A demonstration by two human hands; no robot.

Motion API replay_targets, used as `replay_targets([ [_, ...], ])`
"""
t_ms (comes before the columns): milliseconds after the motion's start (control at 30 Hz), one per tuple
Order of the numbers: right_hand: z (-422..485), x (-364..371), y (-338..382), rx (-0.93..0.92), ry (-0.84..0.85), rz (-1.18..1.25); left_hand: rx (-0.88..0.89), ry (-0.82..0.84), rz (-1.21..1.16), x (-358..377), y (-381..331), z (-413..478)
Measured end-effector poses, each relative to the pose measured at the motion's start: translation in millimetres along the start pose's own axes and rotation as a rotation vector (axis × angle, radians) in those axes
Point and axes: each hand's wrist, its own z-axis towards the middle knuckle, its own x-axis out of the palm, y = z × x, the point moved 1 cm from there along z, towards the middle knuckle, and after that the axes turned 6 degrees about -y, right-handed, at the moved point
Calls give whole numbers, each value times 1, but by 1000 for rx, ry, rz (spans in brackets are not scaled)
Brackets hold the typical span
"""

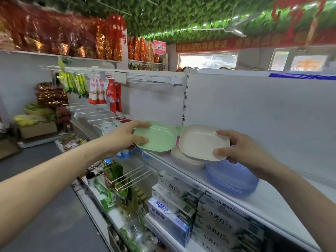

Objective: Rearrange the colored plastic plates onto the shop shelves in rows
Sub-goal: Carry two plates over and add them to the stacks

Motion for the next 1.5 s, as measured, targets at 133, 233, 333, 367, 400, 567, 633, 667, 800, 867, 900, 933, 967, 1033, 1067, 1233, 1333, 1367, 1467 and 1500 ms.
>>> replay_targets([
  [133,8,1,-5,43,-43,-20,-1,77,-31,10,10,34],
  [233,17,1,-8,72,-100,-53,5,121,-49,13,15,59],
  [333,22,3,-8,111,-152,-65,25,186,-66,15,18,87],
  [367,22,5,-7,125,-169,-69,23,211,-78,16,20,97],
  [400,22,8,-5,141,-183,-71,21,238,-93,16,21,108],
  [567,20,27,9,214,-256,-92,47,386,-123,13,27,148],
  [633,17,35,15,238,-291,-110,54,425,-135,12,29,158],
  [667,15,39,18,250,-308,-115,59,446,-145,12,31,163],
  [800,0,54,30,293,-389,-119,84,511,-165,9,42,182],
  [867,-6,60,32,323,-415,-123,92,535,-173,6,48,190],
  [900,-8,64,32,341,-418,-128,97,546,-180,6,50,194],
  [933,-9,67,33,357,-411,-140,98,552,-196,6,52,197],
  [967,-9,70,34,372,-398,-165,95,553,-215,6,54,200],
  [1033,-8,74,38,399,-376,-236,96,548,-238,7,55,203],
  [1067,-7,75,39,408,-371,-270,98,548,-245,8,54,204],
  [1233,4,73,33,460,-307,-401,107,545,-273,7,56,205],
  [1333,12,74,32,471,-235,-468,101,546,-278,2,59,205],
  [1367,15,74,32,463,-209,-523,101,544,-278,1,60,204],
  [1467,24,75,30,474,-139,-632,101,527,-268,-5,61,202],
  [1500,28,75,30,493,-106,-654,101,519,-261,-6,62,202],
])
